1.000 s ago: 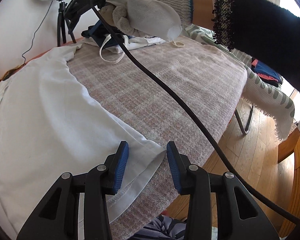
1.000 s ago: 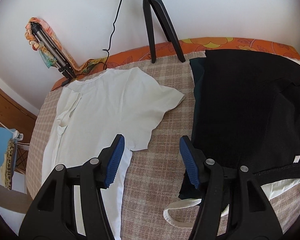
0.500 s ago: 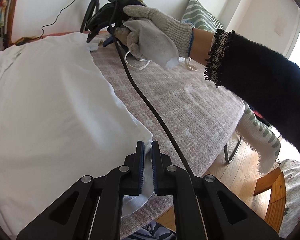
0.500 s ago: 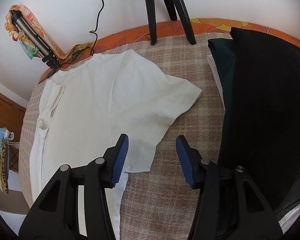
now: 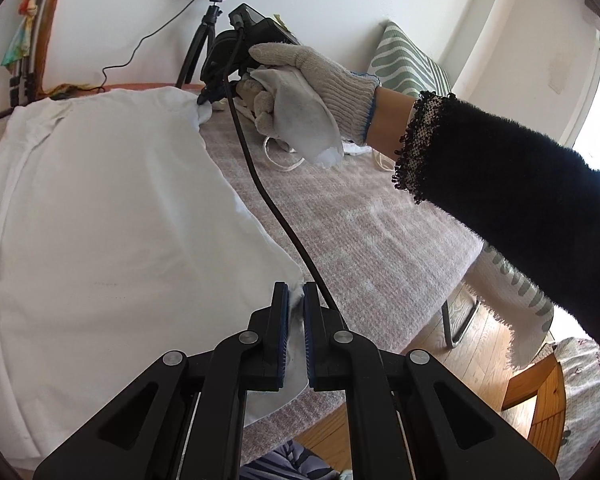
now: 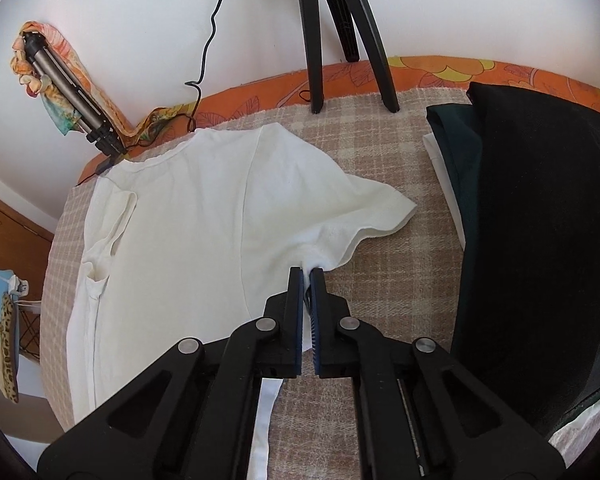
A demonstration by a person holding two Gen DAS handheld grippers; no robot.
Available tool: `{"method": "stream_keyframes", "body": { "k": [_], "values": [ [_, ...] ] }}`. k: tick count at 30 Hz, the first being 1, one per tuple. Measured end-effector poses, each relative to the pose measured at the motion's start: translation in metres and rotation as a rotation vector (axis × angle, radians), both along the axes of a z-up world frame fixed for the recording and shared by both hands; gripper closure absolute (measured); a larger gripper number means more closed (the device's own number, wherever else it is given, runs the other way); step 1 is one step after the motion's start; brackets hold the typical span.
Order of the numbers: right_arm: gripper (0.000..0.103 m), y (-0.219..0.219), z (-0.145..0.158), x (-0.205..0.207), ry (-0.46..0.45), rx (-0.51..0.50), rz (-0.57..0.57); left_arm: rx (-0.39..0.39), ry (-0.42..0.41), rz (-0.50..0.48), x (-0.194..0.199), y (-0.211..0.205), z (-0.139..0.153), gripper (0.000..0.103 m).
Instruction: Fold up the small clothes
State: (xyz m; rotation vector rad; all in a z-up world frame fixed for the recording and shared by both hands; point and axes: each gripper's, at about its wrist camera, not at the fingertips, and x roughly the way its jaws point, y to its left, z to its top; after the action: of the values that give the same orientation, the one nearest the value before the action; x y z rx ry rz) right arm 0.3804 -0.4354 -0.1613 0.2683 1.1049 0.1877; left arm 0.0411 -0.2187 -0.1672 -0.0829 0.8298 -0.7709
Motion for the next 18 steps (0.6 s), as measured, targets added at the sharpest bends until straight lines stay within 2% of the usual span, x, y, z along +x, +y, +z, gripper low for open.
{"method": "stream_keyframes", "body": {
  "k": [4, 11, 18],
  "values": [
    [0.099, 0.011, 0.020, 0.001, -0.028, -0.027, -0.005, -0.029, 0.011, 0.030, 0.001, 0.015, 0.001, 0.097],
    [0.099, 0.061, 0.052, 0.006, -0.083, -0.116, 0.052, -0.070, 0.026, 0.076, -0.002, 0.043, -0.001, 0.097],
    [0.099, 0.122, 0.062, 0.009, -0.101, -0.201, 0.131, -0.103, 0.052, 0.132, -0.002, 0.077, -0.006, 0.097]
  ]
}}
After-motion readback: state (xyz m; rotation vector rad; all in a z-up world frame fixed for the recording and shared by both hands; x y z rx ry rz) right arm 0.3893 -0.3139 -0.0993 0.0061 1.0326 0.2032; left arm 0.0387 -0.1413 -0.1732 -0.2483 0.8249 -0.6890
